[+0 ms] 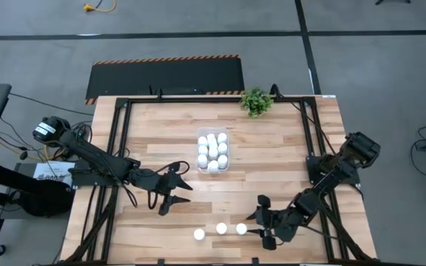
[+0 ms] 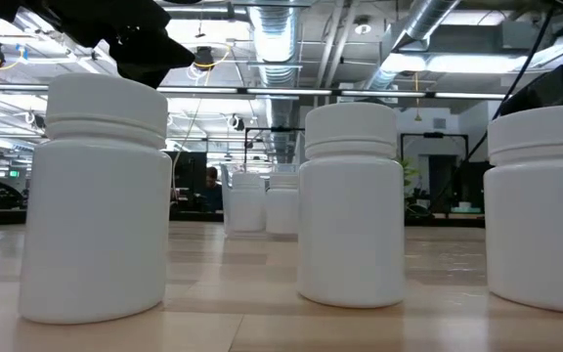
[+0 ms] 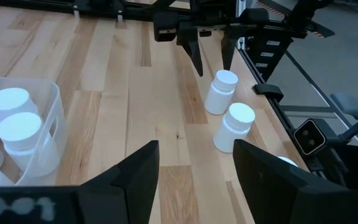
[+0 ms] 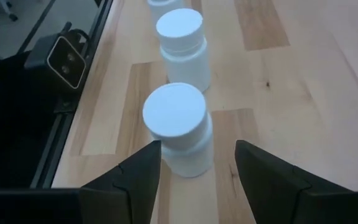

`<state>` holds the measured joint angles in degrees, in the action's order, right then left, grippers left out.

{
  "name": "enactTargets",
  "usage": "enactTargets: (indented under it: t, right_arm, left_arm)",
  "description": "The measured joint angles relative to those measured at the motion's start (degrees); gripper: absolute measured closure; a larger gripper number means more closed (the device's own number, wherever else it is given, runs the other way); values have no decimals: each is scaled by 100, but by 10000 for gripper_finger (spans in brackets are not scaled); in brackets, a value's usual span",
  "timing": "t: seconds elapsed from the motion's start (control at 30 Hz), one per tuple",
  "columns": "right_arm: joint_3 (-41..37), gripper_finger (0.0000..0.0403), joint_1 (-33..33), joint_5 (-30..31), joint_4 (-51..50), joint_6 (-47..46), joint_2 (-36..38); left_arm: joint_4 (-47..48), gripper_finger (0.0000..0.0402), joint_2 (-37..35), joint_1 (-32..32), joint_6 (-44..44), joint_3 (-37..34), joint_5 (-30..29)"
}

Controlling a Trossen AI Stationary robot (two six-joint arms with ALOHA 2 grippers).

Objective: Pick and place pill bottles into a basket
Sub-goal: Put the pill bottles into the container

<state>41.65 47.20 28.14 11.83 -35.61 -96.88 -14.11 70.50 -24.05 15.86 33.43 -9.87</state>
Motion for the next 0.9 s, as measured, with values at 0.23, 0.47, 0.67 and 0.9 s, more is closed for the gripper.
enactTargets:
  t: [0.23,0.47,0.67,0.9]
  right_arm:
    - [0,206,-45,-258,70,30,2]
    - [0,207,-68,-273,282,424,2]
    - [0,209,-159,-283,360,615,2]
    - [0,211,-251,-493,399,728,2]
  left_arm:
    - [2,207,0,0,0,0,0]
    - [2,207,0,0,-2,0,-2]
    - [2,207,0,0,-1,0,-2]
    - [2,207,0,0,-1,0,-2]
